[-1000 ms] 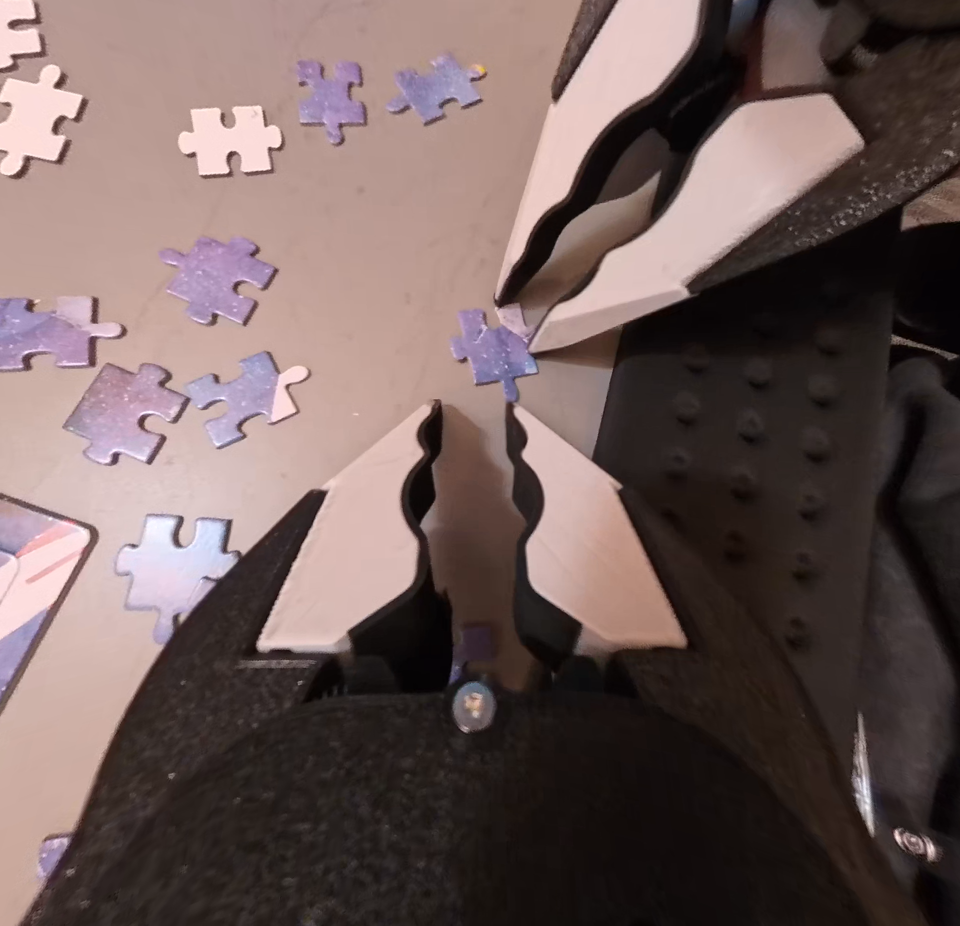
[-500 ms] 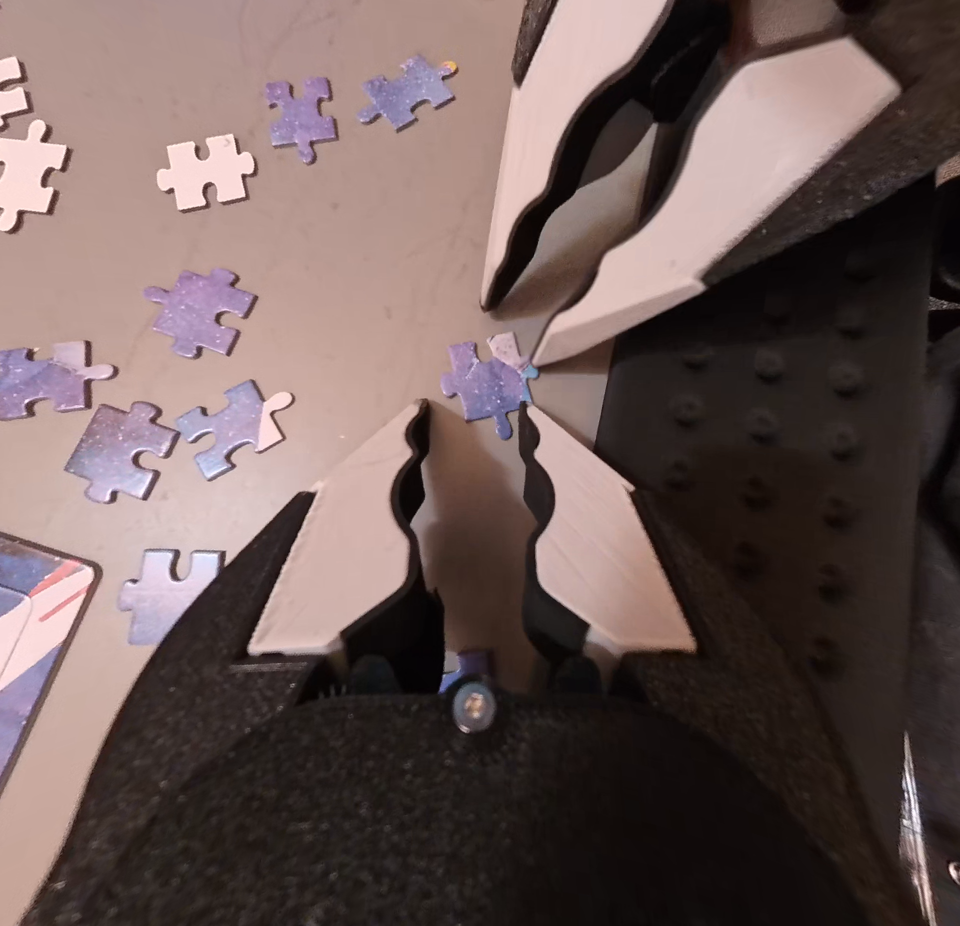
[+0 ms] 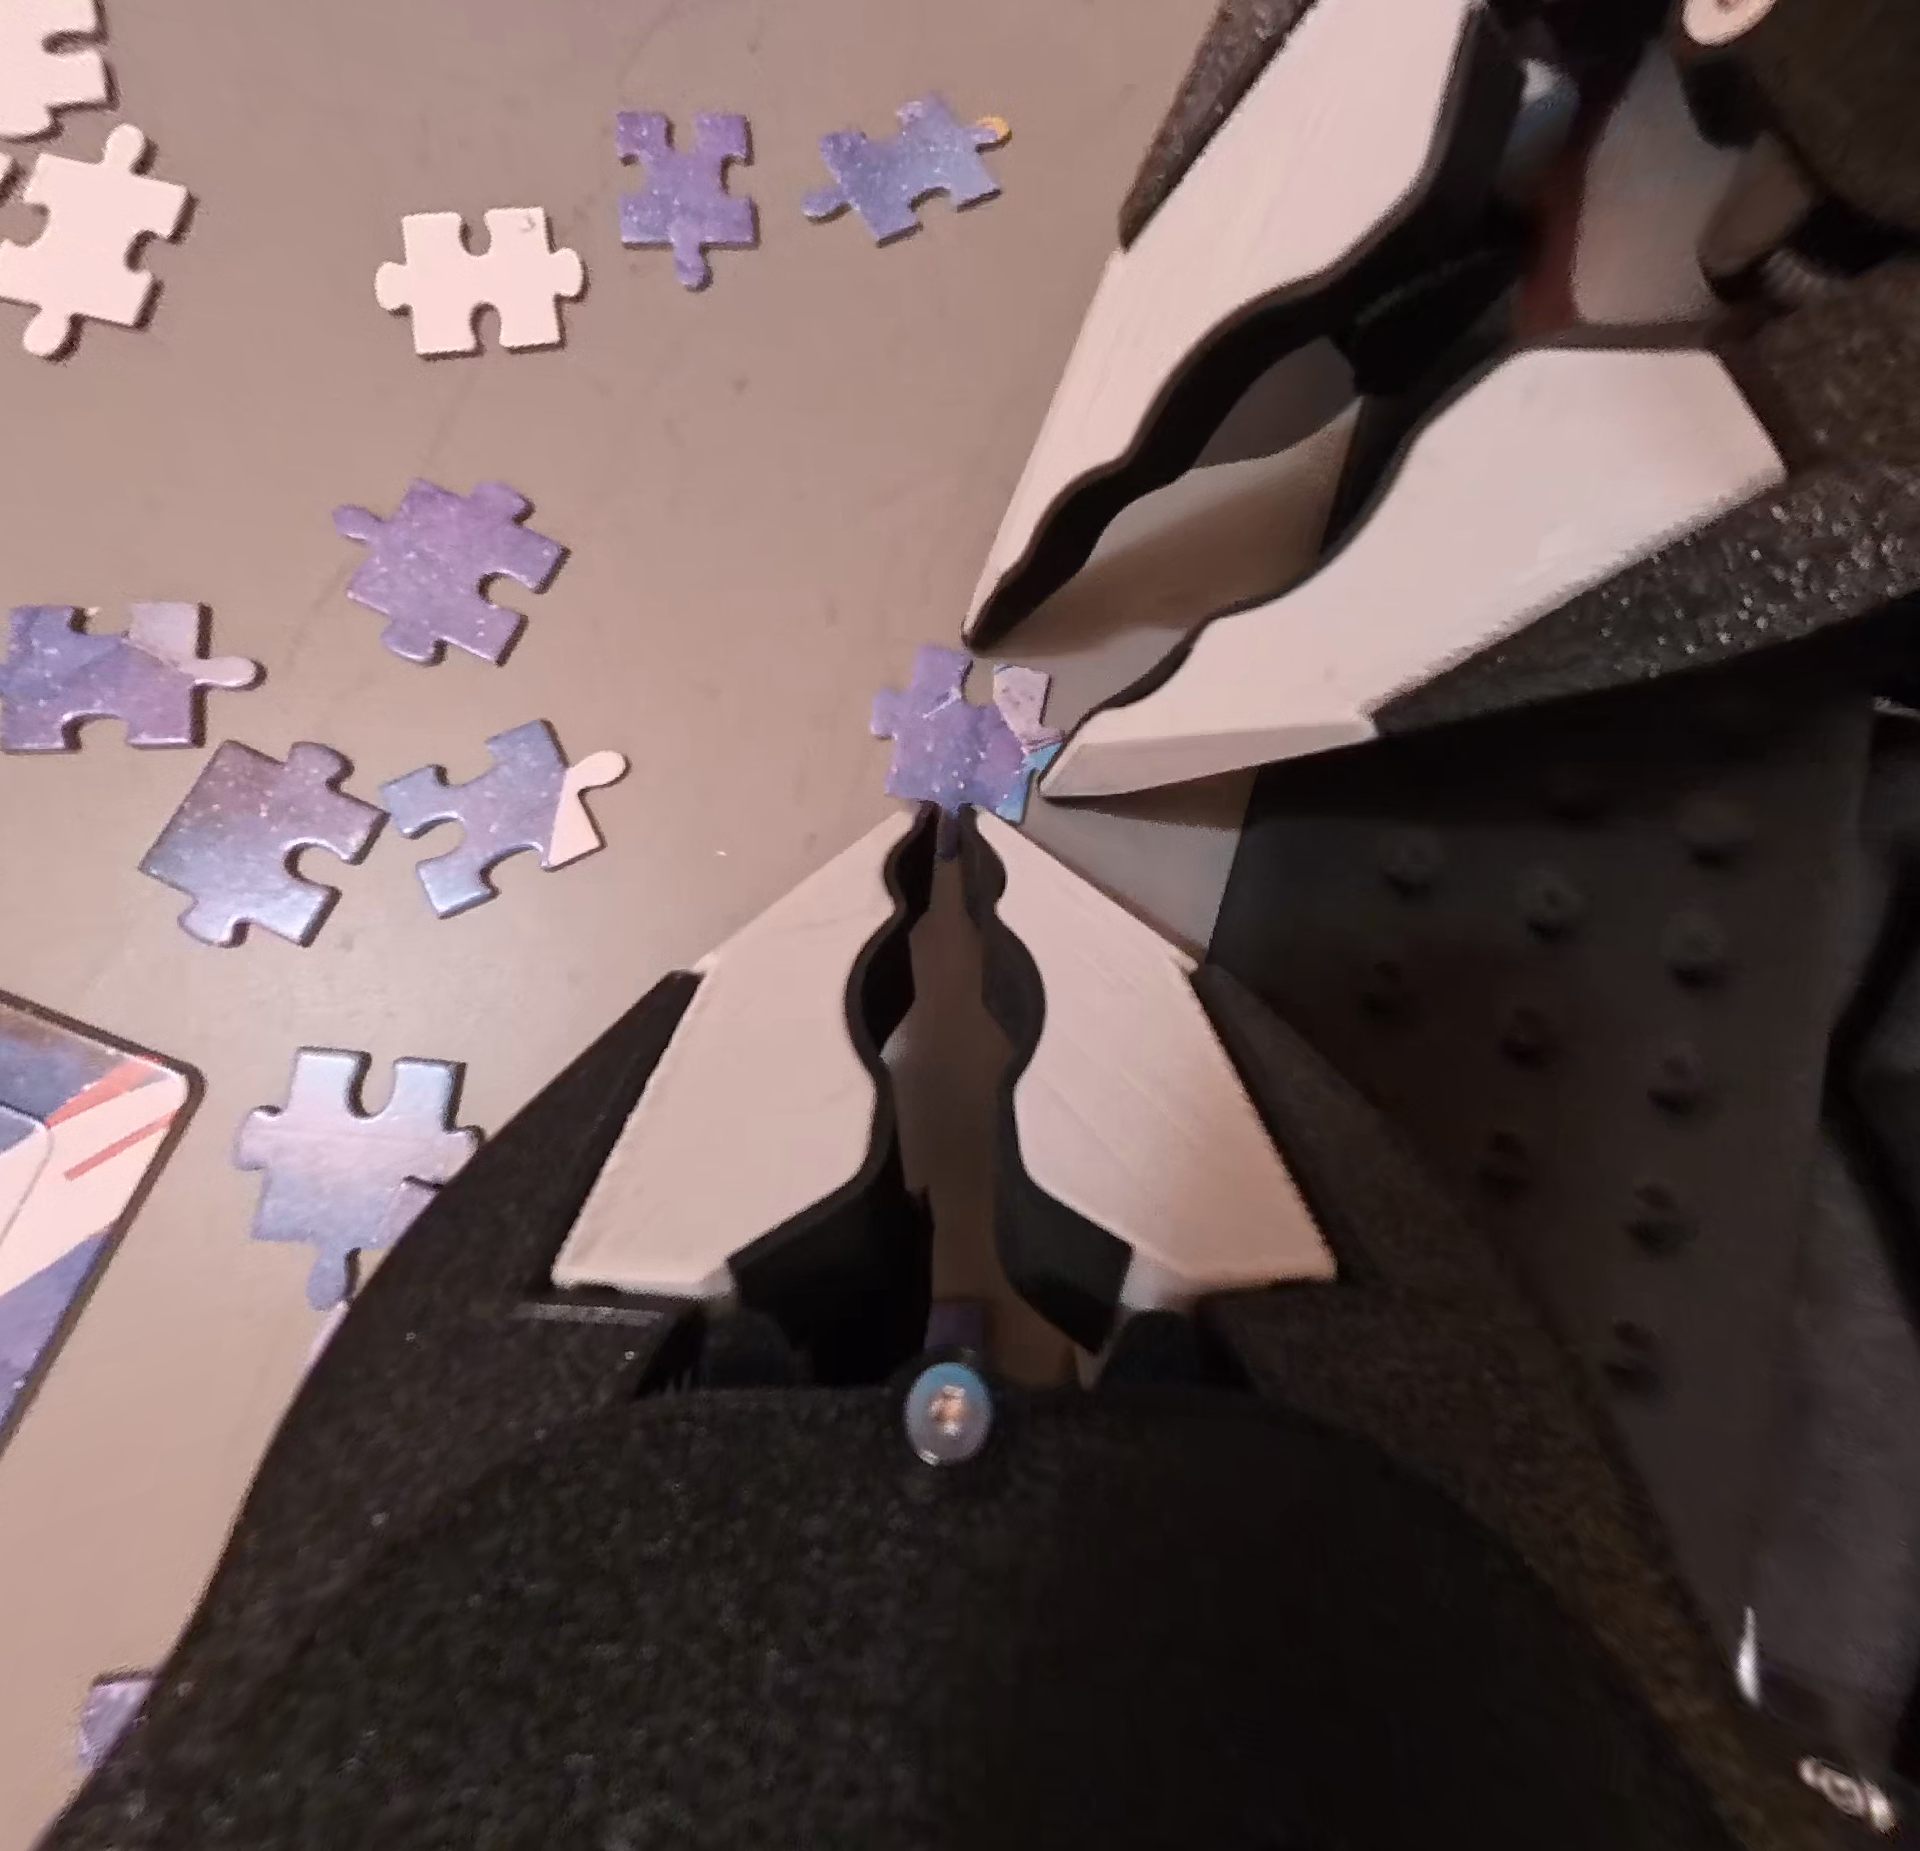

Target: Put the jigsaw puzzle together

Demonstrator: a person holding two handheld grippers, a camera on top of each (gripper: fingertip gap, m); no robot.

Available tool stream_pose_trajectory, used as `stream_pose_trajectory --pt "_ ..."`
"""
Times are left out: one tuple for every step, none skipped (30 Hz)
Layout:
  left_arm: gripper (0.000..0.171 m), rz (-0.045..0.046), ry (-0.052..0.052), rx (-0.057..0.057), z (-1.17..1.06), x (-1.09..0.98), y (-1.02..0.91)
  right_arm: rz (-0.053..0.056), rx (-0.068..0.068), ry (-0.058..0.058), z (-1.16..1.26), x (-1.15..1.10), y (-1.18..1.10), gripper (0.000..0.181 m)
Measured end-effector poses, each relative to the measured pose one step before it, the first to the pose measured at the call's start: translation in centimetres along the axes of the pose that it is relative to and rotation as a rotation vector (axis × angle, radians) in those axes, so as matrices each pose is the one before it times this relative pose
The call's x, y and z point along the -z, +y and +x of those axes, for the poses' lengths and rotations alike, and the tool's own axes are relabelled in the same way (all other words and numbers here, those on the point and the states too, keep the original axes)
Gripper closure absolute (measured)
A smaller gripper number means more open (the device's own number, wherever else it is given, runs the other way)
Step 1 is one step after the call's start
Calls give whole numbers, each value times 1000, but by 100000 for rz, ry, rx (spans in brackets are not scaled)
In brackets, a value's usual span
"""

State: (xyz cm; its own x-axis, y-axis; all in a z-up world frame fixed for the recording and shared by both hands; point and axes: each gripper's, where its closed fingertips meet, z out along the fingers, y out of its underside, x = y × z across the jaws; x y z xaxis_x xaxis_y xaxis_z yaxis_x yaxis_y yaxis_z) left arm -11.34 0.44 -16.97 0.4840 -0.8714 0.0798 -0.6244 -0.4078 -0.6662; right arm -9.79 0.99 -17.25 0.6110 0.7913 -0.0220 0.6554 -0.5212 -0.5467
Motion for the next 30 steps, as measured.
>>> stream_pose_trajectory --pt "168 -46 -1023 -2678 96 -45 -18 -241 969 -290 35 75 48 152" --pt "169 168 -1378 -2611 44 -34 -7 182 1678 293 55 151 63 151" --pt "169 393 -1238 -1983 10 -2 -34 560 1592 -28 76 227 -19 151" --pt "171 618 -1404 -954 -98 67 -87 1330 719 581 255 328 -114 151" --pt "171 576 -1259 -16 -207 108 -83 1578 -294 714 415 329 -123 151" --pt "171 556 -342 559 -179 110 -45 1854 -595 221 394 348 -148 151" --pt "171 414 262 1018 -139 99 -17 1975 -848 113 341 303 -144 151" --pt "171 365 -227 1245 -222 85 -4 1458 -1096 -754 261 281 -46 151" --pt "171 743 -580 1024 -241 135 -81 828 -1257 -2599 -226 37 25 148" --pt "171 761 303 400 -68 152 -111 202 -704 -4201 -488 -95 100 146" --pt "171 392 1214 25 67 102 -39 -712 401 -2690 -404 -232 213 144" --pt "171 -790 2024 -294 205 36 186 -1410 1303 -40 -130 -318 265 143" --pt "171 -1299 1178 -1175 96 4 363 -1242 2423 -471 -281 -278 177 143" --pt "171 -317 -501 -1593 -157 107 248 104 4397 -1846 -507 -172 -69 143" --pt "171 185 7 -886 -107 222 90 1238 6441 -1726 -564 -92 -311 143" --pt "171 440 762 107 -25 253 -12 138 7298 -1027 -240 1 -276 144" --pt "171 1013 586 582 -63 220 -117 -3164 7823 -1088 30 36 18 144" --pt "171 1210 -14 679 -131 182 -118 -5102 7462 -148 430 97 199 146" --pt "171 931 -758 725 -215 133 -95 -4711 6391 -42 657 102 94 146" --pt "171 588 -1007 707 -213 79 -53 -3756 4418 -2390 432 69 15 146" --pt "171 480 -332 647 -80 50 -3 -2924 3022 -4840 27 63 -90 146" --pt "171 369 600 639 89 -29 54 -1178 2918 -4807 -108 2 -294 145" --pt "171 -14 415 595 76 -83 141 -520 2885 -4789 -326 -92 -273 146" --pt "171 -397 -614 329 -94 -40 224 -2365 2194 -3200 -200 -258 88 147" --pt "171 -422 -964 18 -143 14 237 -3833 2124 -1523 -82 -332 346 147" --pt "171 -180 -586 27 -71 1 181 -2794 2323 1182 214 -285 254 147" --pt "171 -38 -134 211 -15 1 115 -1295 1732 1870 282 -270 65 148" --pt "170 90 54 253 -1 -3 46 -818 669 -1015 -123 -264 31 149" --pt "170 278 227 192 27 -3 -38 1191 -619 -2107 -221 -67 -246 153" --pt "169 374 615 64 92 9 -88 -171 -758 -1440 -70 -44 -15 154"
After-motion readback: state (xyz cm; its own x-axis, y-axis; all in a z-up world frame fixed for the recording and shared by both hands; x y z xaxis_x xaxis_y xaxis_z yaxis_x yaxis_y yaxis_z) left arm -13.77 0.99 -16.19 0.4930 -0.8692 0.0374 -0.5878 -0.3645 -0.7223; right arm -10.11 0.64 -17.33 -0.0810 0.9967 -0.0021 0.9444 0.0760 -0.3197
